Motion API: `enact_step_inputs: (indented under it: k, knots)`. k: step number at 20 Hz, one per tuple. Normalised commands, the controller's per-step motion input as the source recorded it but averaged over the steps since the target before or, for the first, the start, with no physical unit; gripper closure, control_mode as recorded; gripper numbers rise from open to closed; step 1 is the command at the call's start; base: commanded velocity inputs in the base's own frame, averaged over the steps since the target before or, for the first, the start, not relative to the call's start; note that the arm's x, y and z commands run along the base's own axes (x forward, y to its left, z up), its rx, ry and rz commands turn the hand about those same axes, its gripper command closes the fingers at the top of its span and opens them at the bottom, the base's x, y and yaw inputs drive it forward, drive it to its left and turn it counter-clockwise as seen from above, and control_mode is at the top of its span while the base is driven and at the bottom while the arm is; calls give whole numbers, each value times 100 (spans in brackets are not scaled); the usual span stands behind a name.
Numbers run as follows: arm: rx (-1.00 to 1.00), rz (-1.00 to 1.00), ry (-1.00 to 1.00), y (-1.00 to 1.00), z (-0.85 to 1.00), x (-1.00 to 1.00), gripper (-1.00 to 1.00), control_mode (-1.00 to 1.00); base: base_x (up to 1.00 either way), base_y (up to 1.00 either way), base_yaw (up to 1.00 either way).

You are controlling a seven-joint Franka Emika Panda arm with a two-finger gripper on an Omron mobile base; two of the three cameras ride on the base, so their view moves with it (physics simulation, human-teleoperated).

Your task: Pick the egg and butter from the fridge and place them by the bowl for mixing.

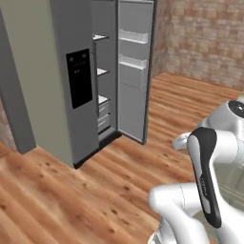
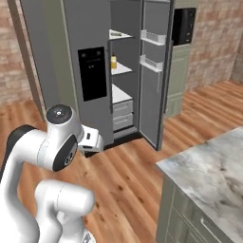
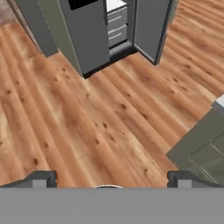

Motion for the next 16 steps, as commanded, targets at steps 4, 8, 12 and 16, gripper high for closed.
enact_step_inputs:
  k: [4, 8, 12, 16]
  knots:
    - [0, 0, 0, 0, 0, 0, -100, 100, 76, 32, -16]
    - [0, 0, 0, 0, 0, 0, -100, 100, 82, 27, -10]
    - [0, 0, 0, 0, 0, 0, -100, 100, 85, 12, 0]
    - [0, 0, 0, 0, 0, 0, -100, 100, 88, 2, 7]
